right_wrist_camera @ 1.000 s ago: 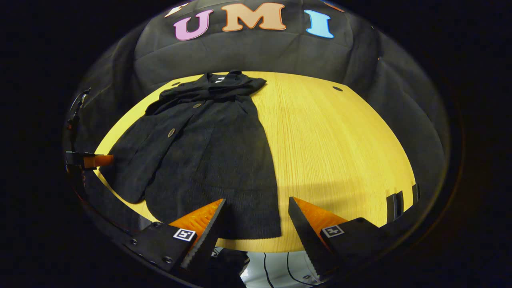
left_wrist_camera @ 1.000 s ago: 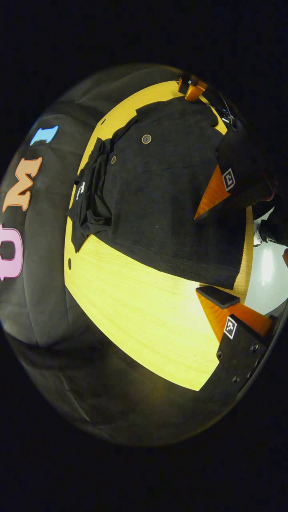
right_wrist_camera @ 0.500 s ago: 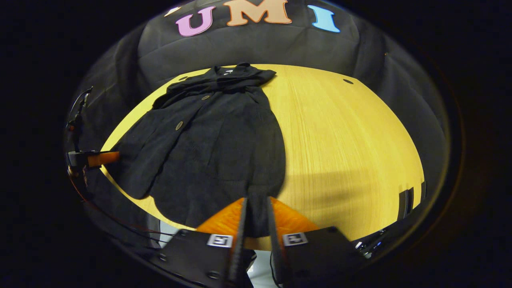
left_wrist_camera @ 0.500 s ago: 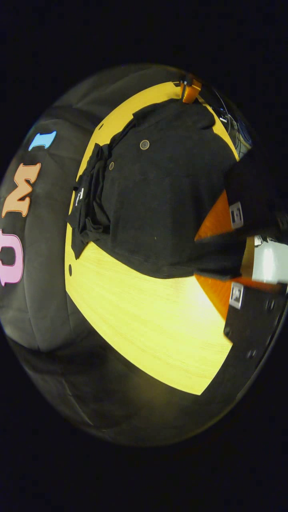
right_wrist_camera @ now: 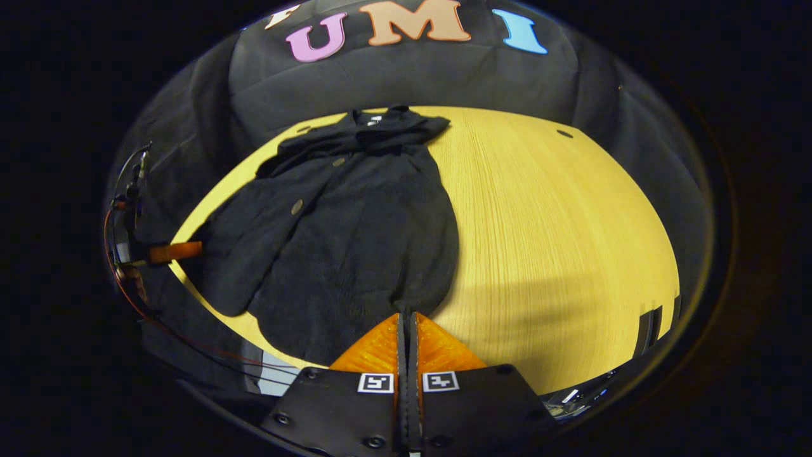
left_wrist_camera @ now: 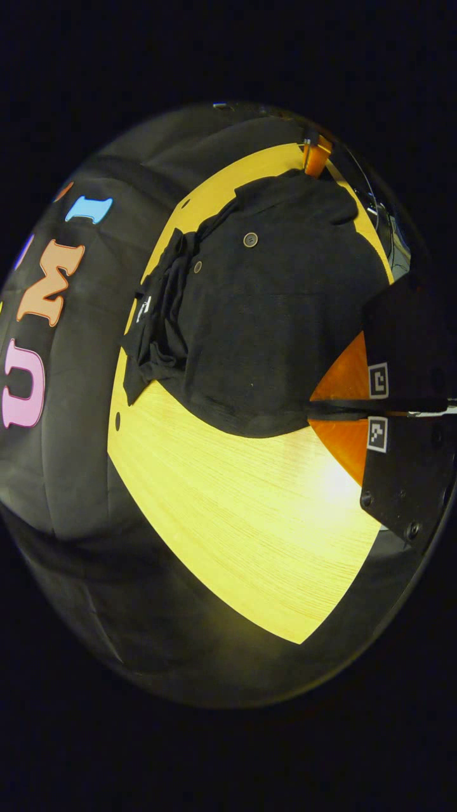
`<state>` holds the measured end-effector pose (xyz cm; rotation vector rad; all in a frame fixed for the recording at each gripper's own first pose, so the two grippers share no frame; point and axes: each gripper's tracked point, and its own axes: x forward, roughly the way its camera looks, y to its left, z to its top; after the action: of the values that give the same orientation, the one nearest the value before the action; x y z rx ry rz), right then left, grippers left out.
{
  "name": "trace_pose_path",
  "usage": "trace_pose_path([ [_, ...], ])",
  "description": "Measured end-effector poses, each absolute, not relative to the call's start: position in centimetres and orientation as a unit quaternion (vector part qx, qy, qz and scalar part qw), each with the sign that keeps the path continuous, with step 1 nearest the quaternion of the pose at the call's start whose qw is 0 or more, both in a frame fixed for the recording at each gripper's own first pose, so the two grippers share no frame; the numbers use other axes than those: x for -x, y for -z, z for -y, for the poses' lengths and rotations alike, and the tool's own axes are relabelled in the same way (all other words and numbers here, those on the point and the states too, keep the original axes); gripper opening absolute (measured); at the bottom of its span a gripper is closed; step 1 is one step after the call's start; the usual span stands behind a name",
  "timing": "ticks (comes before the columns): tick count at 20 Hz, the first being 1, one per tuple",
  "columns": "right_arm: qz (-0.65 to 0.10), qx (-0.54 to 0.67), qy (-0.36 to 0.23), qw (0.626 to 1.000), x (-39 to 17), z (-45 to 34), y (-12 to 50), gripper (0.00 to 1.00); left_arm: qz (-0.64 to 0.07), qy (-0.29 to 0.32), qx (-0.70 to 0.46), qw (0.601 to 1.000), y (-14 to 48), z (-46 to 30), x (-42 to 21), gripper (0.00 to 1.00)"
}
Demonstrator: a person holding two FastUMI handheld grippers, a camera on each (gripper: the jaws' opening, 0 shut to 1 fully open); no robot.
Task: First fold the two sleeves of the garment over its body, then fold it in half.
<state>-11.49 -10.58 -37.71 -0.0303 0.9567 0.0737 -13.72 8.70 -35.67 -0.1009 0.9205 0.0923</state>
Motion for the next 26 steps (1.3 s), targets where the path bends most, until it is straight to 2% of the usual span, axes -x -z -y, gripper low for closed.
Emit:
trace_pose_path([
  [3, -0.414, 0.012, -0.052, 0.909, 8.5, 10.2, 33.7, 0.02, -0.399, -0.034, 0.064, 0.914, 31.9, -6.9, 11.4, 0.00],
  [11, -0.347, 0.013, -0.107, 0.932, 3.5, 9.8, 26.5, 0.02, -0.294, -0.030, 0.060, 0.954, 22.1, -5.4, 3.4, 0.00],
  [16, -0.288, -0.001, -0.147, 0.946, -0.1, 9.3, 21.7, 0.02, -0.267, -0.037, 0.026, 0.963, 18.5, -4.7, 1.0, 0.00],
  [25, -0.219, -0.032, -0.123, 0.967, -6.6, 10.0, 16.1, 0.00, -0.185, -0.010, 0.015, 0.983, 12.2, -3.1, -5.5, 0.00],
  [26, -0.206, -0.027, -0.116, 0.971, -7.5, 10.1, 15.3, 0.02, -0.174, -0.008, 0.016, 0.985, 11.8, -3.4, -6.4, 0.00],
])
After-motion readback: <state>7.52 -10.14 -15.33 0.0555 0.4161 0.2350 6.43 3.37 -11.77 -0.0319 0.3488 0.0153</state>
